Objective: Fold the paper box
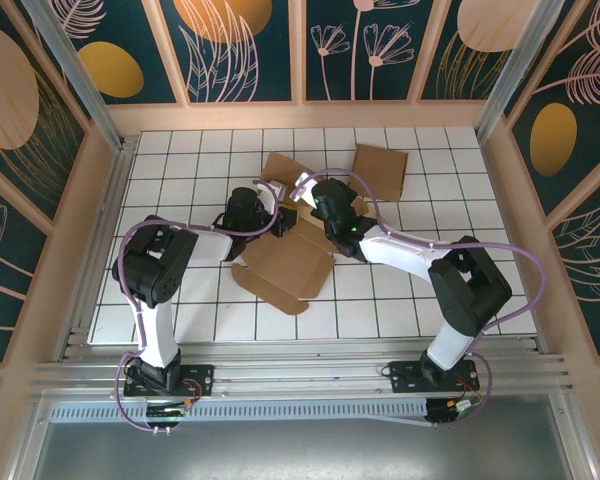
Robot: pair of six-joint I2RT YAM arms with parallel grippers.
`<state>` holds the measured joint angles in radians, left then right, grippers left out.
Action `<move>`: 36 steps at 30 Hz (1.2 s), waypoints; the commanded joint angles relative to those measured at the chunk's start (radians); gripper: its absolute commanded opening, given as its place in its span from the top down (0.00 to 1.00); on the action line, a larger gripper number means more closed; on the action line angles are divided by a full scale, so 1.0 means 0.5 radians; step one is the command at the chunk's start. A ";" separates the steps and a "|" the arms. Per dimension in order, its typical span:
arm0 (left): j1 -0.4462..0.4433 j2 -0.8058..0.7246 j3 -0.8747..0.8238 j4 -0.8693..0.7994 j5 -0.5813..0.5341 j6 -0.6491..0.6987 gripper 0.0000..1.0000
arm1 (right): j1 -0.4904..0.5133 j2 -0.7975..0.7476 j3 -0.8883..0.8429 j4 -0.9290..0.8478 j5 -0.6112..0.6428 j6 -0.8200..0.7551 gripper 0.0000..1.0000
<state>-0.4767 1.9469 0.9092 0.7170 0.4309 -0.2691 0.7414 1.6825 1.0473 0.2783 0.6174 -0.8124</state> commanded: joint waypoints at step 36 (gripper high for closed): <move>0.662 0.320 1.271 -1.654 1.272 1.307 0.29 | 0.109 -0.068 0.041 0.192 0.053 -0.308 0.92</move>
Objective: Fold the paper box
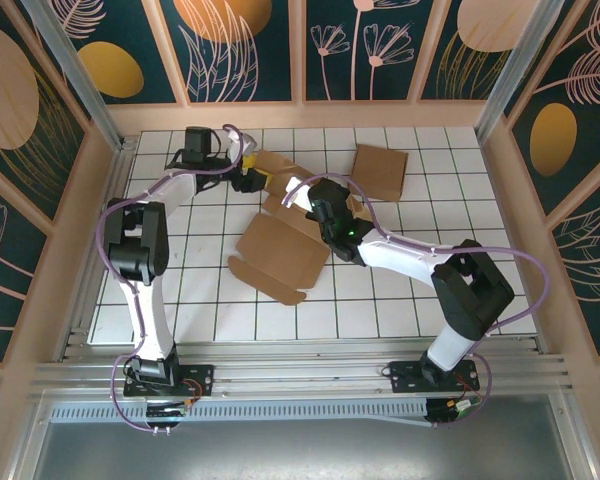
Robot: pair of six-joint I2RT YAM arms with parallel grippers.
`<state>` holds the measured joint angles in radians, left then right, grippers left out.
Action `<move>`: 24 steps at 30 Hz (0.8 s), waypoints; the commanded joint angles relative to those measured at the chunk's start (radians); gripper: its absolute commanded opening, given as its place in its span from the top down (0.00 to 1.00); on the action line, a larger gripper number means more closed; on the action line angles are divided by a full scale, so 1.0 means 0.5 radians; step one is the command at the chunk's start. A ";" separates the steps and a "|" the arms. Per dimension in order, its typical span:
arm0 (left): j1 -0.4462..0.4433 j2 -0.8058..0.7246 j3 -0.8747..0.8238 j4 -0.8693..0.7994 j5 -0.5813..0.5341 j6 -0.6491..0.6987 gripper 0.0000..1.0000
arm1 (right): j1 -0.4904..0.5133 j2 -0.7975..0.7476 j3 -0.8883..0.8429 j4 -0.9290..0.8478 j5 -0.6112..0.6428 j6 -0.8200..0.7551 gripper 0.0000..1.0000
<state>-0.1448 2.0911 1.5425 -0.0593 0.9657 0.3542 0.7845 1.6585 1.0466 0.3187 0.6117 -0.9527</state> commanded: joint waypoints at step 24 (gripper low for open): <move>-0.691 -0.458 -1.126 1.550 -1.473 -0.946 1.00 | 0.089 0.127 0.052 0.157 0.123 0.231 0.68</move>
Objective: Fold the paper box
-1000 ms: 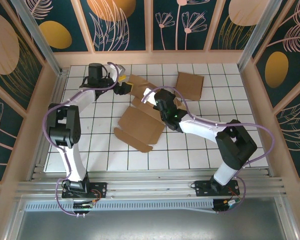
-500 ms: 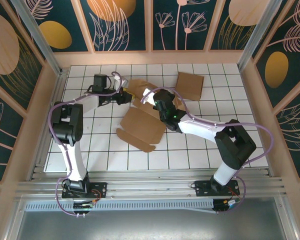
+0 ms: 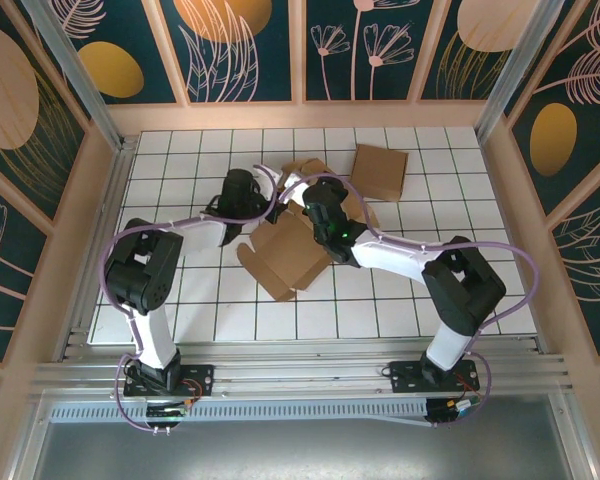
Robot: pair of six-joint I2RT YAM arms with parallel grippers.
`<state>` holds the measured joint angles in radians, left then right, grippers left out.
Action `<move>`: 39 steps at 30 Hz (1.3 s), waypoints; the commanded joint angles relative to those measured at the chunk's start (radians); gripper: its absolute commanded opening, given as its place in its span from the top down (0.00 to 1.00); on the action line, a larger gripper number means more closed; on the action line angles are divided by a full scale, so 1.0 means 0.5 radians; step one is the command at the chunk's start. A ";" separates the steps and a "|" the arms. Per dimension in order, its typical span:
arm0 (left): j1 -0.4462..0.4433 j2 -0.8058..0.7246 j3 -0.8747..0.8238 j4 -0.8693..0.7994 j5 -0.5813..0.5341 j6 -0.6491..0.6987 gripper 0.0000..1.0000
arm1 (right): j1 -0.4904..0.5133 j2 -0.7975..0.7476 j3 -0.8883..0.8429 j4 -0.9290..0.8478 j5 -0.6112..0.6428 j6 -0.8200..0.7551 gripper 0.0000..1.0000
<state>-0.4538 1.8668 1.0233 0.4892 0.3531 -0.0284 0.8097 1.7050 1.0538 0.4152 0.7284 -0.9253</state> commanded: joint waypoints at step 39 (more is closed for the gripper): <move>-0.102 0.293 0.025 0.708 -0.055 0.897 1.00 | -1.258 -0.182 0.006 -0.830 -3.212 2.415 0.44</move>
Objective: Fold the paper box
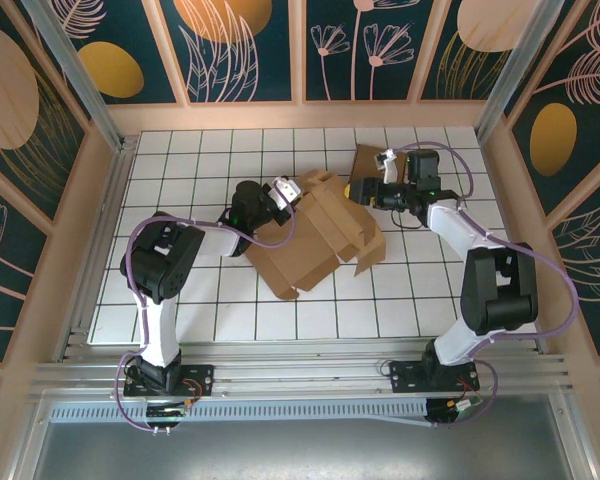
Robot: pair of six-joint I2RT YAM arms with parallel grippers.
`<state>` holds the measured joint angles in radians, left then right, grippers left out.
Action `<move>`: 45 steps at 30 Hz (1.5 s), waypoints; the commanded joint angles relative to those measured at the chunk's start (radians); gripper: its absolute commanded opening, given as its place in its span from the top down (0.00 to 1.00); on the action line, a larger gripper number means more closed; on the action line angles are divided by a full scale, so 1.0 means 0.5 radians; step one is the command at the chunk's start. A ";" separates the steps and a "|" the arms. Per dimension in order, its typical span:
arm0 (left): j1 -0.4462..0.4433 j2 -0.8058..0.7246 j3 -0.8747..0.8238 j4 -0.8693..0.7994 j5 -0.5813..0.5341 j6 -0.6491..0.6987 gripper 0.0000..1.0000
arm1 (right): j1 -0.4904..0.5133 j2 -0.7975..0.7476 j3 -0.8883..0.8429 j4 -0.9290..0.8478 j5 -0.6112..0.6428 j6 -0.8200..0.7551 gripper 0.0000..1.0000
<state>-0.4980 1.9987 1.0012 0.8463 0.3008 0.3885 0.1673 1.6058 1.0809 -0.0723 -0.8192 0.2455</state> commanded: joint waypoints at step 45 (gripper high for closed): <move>0.154 -0.815 -0.328 -0.444 -0.008 -0.906 0.18 | 0.748 -0.062 0.095 -0.049 1.473 -0.486 0.56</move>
<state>-0.4725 1.6573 0.8562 0.5209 0.2882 0.1921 0.5343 1.5791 1.1000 -0.0544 -0.1268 0.0277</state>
